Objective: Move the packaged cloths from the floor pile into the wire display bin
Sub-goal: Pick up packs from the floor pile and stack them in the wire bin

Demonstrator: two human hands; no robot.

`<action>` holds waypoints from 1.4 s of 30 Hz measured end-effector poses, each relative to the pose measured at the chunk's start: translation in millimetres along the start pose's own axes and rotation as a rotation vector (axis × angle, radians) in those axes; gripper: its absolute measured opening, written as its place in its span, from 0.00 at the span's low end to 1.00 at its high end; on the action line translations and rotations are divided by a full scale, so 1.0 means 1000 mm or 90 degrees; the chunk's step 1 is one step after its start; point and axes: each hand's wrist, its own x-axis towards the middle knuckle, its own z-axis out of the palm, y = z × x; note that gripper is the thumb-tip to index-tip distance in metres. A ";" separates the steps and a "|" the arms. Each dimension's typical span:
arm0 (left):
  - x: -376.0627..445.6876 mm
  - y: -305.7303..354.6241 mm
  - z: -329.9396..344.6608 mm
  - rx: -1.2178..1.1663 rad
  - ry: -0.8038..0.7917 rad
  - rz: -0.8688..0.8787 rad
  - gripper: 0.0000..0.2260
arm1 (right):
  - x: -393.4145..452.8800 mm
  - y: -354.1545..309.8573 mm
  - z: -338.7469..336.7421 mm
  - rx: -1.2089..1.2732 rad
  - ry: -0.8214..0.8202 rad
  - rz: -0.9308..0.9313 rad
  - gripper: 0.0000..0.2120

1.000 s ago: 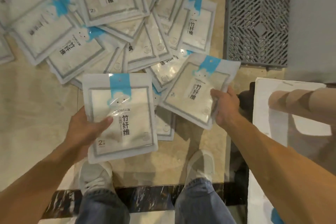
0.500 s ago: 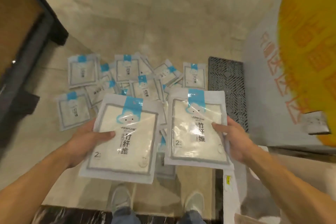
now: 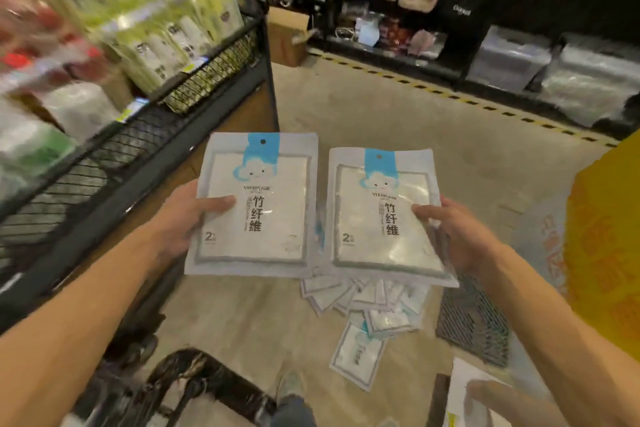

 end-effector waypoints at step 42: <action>-0.698 -0.235 -0.240 -0.350 0.752 0.136 0.19 | -0.314 0.211 0.497 -0.431 -0.671 0.016 0.13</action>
